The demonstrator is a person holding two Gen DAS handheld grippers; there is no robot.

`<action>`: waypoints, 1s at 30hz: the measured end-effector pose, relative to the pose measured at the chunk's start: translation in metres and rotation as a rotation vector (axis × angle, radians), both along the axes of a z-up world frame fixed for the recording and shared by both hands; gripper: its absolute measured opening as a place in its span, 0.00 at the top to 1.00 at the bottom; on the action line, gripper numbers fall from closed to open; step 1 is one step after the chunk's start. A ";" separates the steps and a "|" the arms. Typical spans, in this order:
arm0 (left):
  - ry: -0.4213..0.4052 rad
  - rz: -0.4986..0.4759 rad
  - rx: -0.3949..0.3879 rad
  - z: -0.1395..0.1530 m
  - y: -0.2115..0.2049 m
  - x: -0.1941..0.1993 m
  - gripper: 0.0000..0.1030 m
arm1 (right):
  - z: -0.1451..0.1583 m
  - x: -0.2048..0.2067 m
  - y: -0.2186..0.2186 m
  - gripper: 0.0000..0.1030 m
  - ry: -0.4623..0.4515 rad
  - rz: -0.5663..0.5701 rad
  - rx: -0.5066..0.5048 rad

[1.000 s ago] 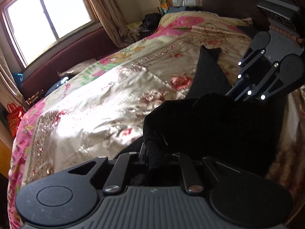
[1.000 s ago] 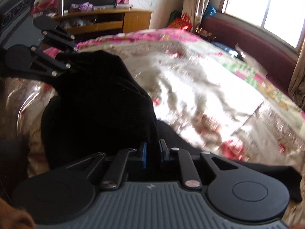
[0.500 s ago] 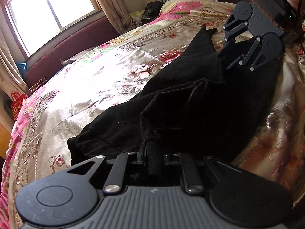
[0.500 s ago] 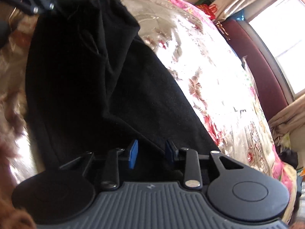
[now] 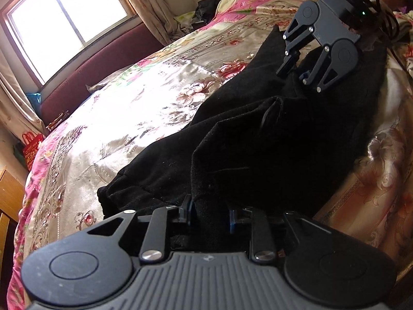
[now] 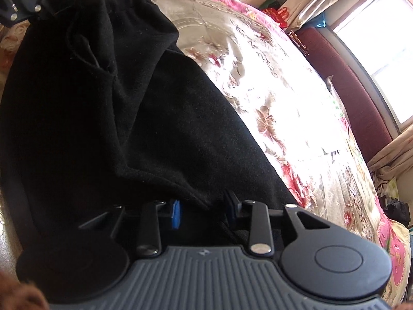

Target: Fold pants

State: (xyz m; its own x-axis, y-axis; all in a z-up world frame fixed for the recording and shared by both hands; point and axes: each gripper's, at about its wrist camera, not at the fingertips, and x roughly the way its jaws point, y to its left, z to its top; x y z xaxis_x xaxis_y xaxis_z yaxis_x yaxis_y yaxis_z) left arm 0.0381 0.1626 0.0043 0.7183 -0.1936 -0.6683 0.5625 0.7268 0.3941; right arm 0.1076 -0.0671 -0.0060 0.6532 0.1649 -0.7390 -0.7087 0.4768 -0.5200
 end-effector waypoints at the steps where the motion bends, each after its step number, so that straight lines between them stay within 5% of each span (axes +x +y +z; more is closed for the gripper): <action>1: -0.013 0.000 0.022 -0.002 -0.001 -0.002 0.54 | 0.003 -0.002 -0.001 0.82 0.025 -0.023 0.021; 7: -0.073 0.034 0.032 0.016 0.006 0.015 0.64 | 0.033 0.000 -0.002 0.92 0.085 -0.110 0.101; 14: -0.306 0.017 0.225 0.062 0.023 0.054 0.65 | 0.115 0.001 0.010 0.96 0.060 -0.125 0.195; 17: -0.340 0.043 0.215 0.064 0.032 0.051 0.66 | 0.135 -0.014 0.019 0.96 0.087 -0.131 0.254; 20: -0.294 0.054 0.228 0.033 0.041 0.031 0.66 | 0.110 -0.054 0.031 0.96 0.155 -0.096 0.255; 24: -0.149 0.080 0.308 -0.031 0.052 0.012 0.66 | 0.024 -0.081 0.044 0.96 0.325 -0.131 0.217; 26: -0.139 0.071 0.345 -0.047 0.053 0.002 0.66 | -0.002 -0.093 0.050 0.95 0.275 -0.119 0.180; 30: -0.159 0.109 0.328 -0.038 0.055 0.006 0.64 | 0.001 -0.105 0.056 0.90 0.213 -0.062 0.118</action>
